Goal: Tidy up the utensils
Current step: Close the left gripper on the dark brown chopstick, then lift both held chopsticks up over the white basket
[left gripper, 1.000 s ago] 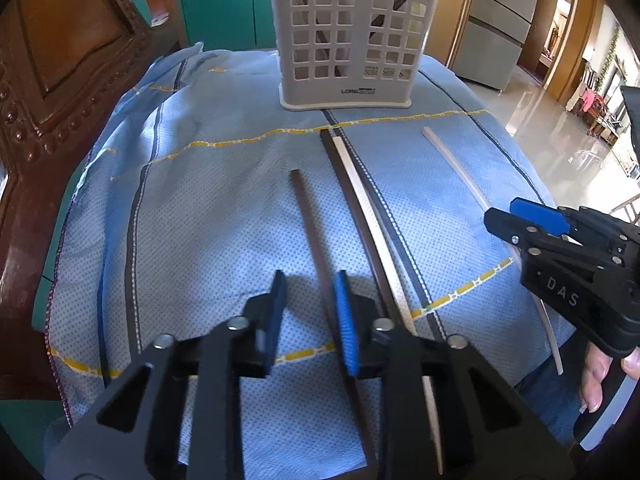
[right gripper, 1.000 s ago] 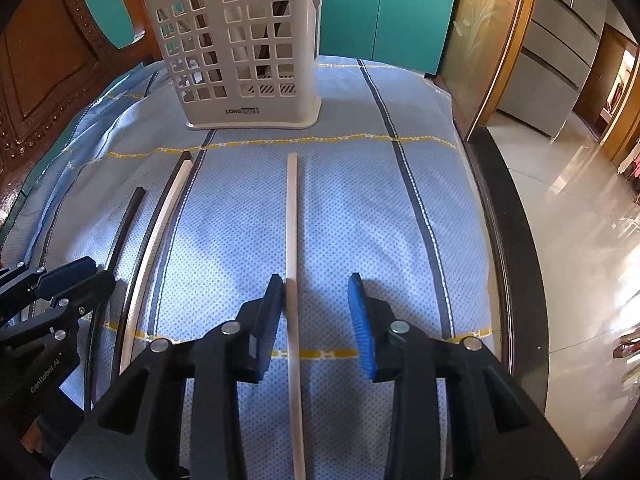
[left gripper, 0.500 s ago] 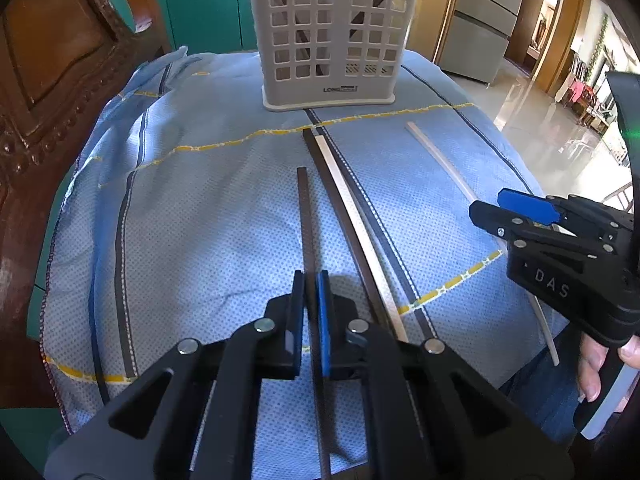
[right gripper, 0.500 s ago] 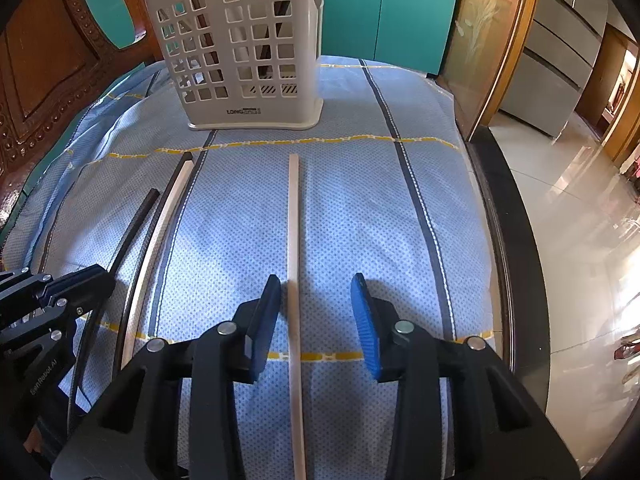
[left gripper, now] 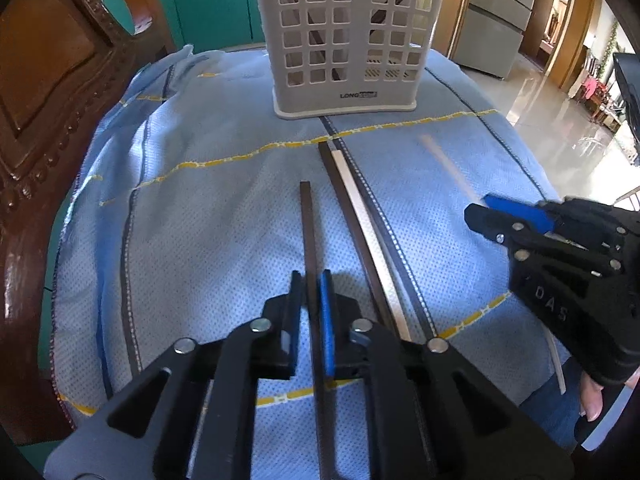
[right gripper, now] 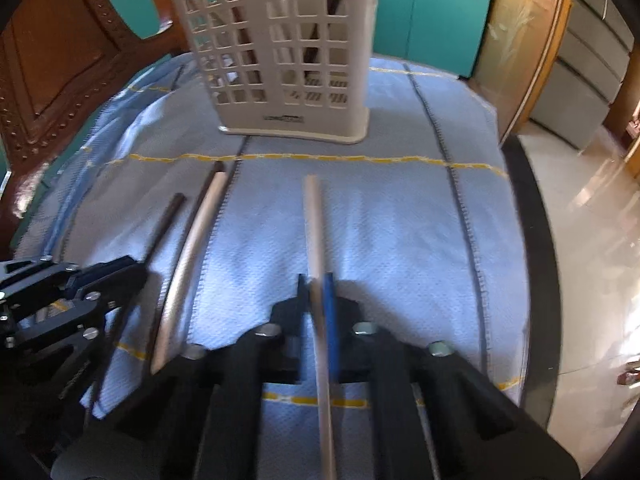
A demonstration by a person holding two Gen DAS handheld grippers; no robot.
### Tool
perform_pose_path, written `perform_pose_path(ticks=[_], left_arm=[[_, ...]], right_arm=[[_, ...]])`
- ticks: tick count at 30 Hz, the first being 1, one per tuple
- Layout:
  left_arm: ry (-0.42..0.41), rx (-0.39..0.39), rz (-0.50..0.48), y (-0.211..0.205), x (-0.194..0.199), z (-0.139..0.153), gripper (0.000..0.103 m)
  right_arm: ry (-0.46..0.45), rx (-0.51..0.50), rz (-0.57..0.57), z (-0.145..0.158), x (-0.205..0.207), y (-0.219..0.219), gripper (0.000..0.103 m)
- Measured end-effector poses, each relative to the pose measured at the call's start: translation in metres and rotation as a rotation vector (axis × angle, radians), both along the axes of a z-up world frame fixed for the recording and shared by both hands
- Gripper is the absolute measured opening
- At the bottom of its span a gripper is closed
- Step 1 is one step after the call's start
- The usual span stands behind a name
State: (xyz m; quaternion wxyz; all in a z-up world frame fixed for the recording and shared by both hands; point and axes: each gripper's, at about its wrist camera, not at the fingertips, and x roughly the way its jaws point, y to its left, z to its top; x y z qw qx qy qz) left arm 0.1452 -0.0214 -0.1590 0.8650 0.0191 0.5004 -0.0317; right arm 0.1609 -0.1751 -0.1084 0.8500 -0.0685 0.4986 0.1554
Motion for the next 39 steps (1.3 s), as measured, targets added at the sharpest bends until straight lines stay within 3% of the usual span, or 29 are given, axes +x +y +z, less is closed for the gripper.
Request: perform_pose_path(ticks=[5, 21, 29, 39], left_arm=[[-0.022, -0.032, 0.019, 0.007, -0.003, 0.008, 0.007], [-0.301, -0.114, 0.048, 0.033, -0.042, 0.124, 0.007], [-0.393, -0.164, 0.025, 0.039, -0.036, 0.171, 0.007], [-0.516, -0.172, 0.028, 0.049, -0.015, 0.236, 0.007]], right_arm=[[-0.022, 0.068, -0.007, 0.009, -0.006, -0.007, 0.006], [-0.287, 0.285, -0.04, 0.139, -0.033, -0.064, 0.006], [-0.384, 0.36, -0.027, 0.199, -0.013, -0.067, 0.006], [-0.546, 0.396, -0.031, 0.275, 0.029, -0.05, 0.006]])
